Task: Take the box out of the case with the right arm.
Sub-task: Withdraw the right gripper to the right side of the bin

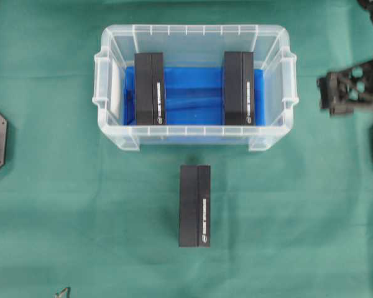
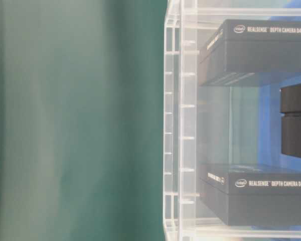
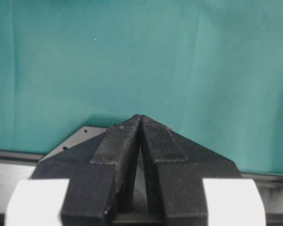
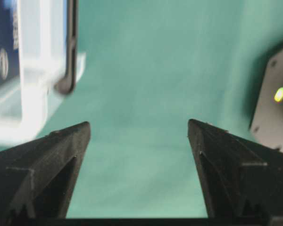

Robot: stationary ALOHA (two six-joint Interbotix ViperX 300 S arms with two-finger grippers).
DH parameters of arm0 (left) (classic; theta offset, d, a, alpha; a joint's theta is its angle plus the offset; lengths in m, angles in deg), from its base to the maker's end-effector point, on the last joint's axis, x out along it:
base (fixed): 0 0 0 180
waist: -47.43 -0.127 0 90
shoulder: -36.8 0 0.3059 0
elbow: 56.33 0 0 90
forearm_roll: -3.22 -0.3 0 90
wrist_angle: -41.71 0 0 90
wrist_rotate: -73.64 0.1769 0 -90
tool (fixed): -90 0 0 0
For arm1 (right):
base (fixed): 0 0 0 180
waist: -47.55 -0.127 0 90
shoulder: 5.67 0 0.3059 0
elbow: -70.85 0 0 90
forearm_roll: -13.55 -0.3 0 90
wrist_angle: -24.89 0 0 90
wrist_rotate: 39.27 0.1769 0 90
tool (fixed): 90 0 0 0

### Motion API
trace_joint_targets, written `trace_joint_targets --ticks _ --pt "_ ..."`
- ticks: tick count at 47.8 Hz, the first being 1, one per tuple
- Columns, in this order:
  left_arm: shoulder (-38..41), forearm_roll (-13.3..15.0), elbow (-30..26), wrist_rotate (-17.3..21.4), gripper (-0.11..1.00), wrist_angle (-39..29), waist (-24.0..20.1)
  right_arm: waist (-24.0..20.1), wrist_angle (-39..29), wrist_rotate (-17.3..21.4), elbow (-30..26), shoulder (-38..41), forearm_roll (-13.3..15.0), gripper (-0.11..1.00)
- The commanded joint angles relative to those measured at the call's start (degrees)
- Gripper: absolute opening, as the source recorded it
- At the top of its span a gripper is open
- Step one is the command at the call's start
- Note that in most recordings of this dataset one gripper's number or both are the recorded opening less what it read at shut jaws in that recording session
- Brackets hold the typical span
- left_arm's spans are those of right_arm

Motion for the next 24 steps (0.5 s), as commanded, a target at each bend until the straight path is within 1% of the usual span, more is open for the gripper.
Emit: trace_joint_targets --ticks 1,3,7,24 --pt "0.18 -0.09 -0.88 0.00 0.00 0.18 -0.09 3.60 0.88 -2.72 -0.62 -0.53 0.09 0.84" --pt "0.26 -0.09 -0.88 0.00 0.00 0.18 0.00 5.27 1.23 -4.13 -0.62 -0.44 0.00 0.84" --pt "0.18 -0.18 -0.88 0.00 0.00 0.18 -0.09 6.86 1.76 -5.62 -0.62 -0.53 0.00 0.84" --pt "0.18 -0.09 -0.88 0.00 0.00 0.18 0.00 7.21 1.58 -5.71 -0.62 -0.44 -0.44 0.84"
